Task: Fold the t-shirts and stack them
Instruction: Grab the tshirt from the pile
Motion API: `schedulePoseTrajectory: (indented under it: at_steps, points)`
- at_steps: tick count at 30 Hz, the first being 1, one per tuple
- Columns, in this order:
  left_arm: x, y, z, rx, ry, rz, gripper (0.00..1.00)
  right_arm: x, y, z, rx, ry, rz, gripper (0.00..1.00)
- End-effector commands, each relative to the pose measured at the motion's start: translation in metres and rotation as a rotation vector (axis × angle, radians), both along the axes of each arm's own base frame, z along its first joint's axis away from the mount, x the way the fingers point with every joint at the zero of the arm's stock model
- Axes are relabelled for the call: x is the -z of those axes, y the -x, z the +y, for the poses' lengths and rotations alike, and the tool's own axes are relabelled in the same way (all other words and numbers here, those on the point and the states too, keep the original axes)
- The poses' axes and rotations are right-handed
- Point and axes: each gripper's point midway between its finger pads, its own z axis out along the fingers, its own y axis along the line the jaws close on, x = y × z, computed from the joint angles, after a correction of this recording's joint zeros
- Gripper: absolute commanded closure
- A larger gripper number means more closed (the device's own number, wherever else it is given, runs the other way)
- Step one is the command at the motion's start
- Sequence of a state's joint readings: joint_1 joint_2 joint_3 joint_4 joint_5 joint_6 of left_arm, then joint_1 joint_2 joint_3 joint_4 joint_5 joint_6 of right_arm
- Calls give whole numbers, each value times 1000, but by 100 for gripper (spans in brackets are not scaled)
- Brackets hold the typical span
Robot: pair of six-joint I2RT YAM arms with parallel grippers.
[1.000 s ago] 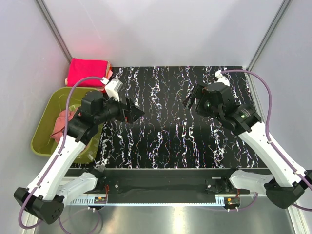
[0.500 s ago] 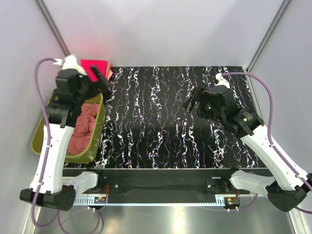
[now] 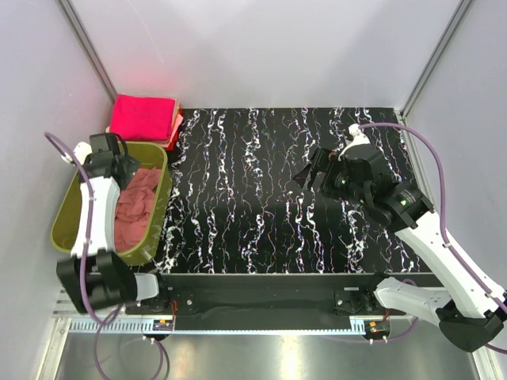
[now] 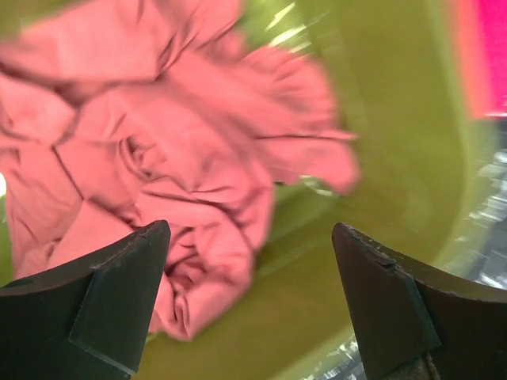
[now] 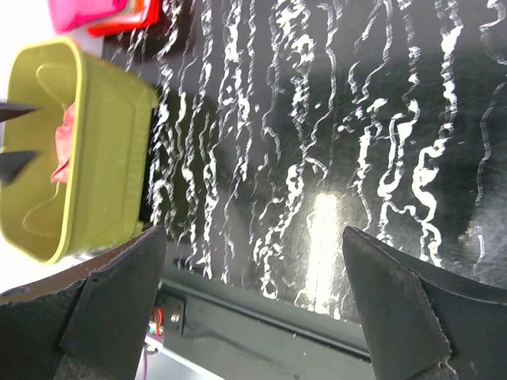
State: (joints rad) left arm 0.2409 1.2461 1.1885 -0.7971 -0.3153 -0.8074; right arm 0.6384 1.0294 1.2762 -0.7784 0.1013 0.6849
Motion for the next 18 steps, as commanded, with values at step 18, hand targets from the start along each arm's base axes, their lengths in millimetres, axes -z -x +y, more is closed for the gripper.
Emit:
schedulePoseTrajectory:
  at_steps: [18]
  points:
    - [110,-48,72,-204,39,182,28,-21,-7,20,-63,-63,-21,0]
